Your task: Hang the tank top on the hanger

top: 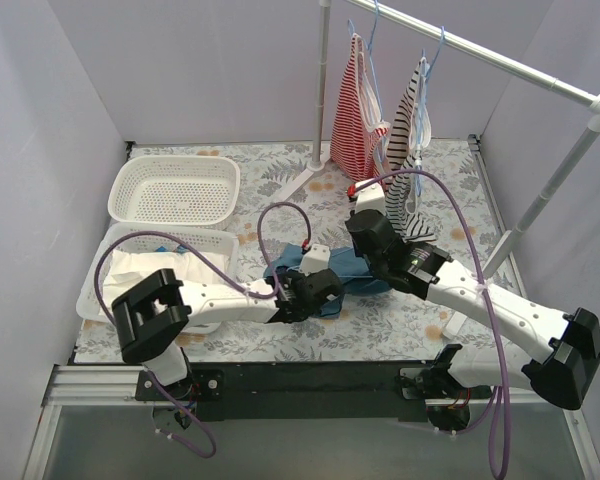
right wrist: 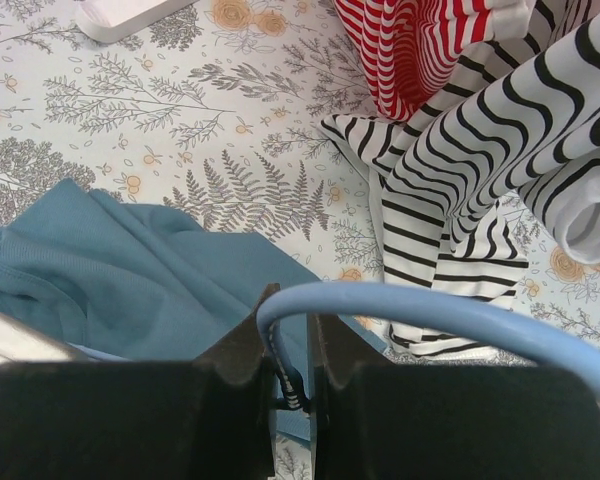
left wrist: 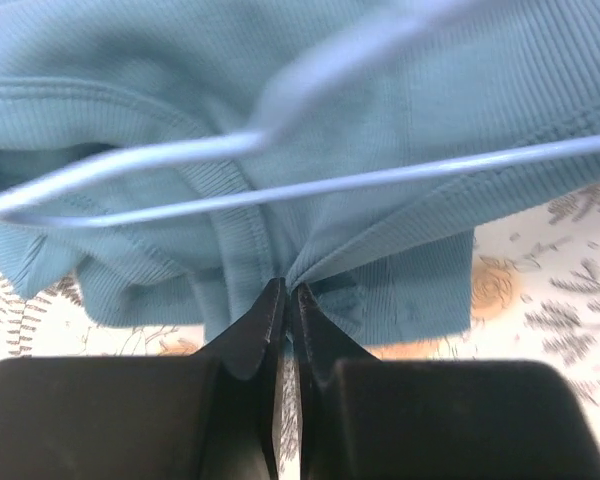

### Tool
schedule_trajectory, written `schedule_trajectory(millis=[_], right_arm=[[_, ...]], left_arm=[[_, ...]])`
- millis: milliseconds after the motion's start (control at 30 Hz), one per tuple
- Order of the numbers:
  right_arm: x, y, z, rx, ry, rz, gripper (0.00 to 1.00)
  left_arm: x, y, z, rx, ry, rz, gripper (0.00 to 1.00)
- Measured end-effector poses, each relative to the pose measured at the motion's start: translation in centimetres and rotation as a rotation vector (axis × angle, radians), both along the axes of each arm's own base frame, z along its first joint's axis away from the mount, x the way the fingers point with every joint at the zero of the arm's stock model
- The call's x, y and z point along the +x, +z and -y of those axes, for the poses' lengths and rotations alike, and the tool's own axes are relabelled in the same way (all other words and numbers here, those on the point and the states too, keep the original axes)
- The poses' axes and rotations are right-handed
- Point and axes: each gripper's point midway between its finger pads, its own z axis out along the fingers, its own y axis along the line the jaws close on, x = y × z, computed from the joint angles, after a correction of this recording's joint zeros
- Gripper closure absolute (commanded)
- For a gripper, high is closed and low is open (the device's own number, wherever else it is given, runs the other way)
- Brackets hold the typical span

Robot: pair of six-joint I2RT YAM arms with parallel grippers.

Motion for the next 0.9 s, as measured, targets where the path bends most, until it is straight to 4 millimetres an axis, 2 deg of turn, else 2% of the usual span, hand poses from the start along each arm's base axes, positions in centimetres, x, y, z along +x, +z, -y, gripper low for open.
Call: schedule_trajectory(millis=[133,267,367,467,700,900], right_arm=[[-0.4,0.8,0.3,0.014,0.009,0.005,0.99],[-0.6,2.2,0.4,0.043,0.017,0.027,0.99],[-0.6,3.6,0.4,0.077,0.021,0.051,0.99],[-0.6,4.5,0.3,0.093,0.027,0.068,0.99],[-0.6,4.5,0.4,0.076,0.033,0.068,0.99],[-0.8,4.5,0.7,0.064,0.036,0.069,0.99]], left_arm=[[0.3,1.7,-1.5,-0.145,0.011,-0.049,1.00],[3.1,5.1,-4.3,-0.332,0.084,-0.058,1.00],[4.6,7.1,-5.5,-0.426,0.107,-0.057,1.00],[4.9,7.6,-5.8,-0.464,0.089,-0.079,1.00],[4.8,8.0,-6.5,-0.485,0.059,-0.127,1.00],[5.7,9.7,-7.6,-0.523,0.060,-0.111,1.00]])
